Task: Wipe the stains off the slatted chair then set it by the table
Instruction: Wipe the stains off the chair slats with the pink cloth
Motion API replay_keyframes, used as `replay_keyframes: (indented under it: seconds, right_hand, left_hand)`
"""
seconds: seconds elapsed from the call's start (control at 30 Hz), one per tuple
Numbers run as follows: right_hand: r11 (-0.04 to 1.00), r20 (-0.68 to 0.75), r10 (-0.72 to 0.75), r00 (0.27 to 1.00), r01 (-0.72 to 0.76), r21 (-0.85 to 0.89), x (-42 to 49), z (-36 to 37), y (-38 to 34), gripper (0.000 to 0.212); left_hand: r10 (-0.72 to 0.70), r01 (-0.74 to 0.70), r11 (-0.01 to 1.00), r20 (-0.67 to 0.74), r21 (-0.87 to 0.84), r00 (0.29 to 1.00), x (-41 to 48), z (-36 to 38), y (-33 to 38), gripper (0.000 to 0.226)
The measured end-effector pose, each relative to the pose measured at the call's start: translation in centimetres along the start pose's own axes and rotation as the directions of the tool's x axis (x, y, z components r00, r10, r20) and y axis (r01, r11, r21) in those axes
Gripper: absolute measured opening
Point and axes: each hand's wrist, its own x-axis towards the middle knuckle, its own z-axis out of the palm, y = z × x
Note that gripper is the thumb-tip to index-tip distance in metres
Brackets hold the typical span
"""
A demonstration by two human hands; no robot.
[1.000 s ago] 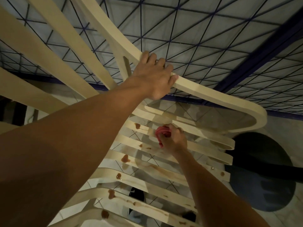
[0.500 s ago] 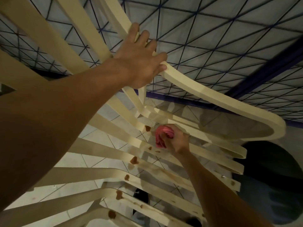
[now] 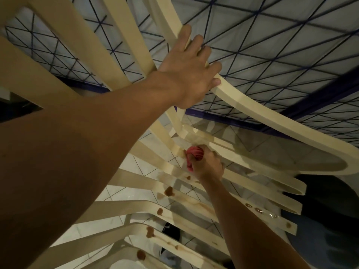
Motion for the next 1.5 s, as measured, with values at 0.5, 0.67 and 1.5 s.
replay_keyframes:
  seconds: [0.5, 0.67, 1.5]
  right_hand:
    - [0.986, 0.061, -0.115, 0.991, 0.107, 0.124, -0.8, -0.8, 0.4, 0.046]
    - [0.984, 0.111, -0.161, 0.981, 0.15, 0.096, 0.3, 0.2, -3.2, 0.048]
    - [0.943, 0.203, -0.267, 0.942, 0.298, -0.146, 0.1, -0.2, -1.5, 0.065]
  left_hand:
    - [-0.022, 0.021, 1.0, -0.017, -0.007, 1.0, -0.1, 0.1, 0.1, 0.049]
    - [-0.017, 0.017, 1.0, -0.02, -0.007, 1.0, -0.1, 0.0, 0.1, 0.051]
    - [-0.034, 0.035, 0.999, -0.033, 0.032, 0.999, -0.2, 0.2, 0.2, 0.048]
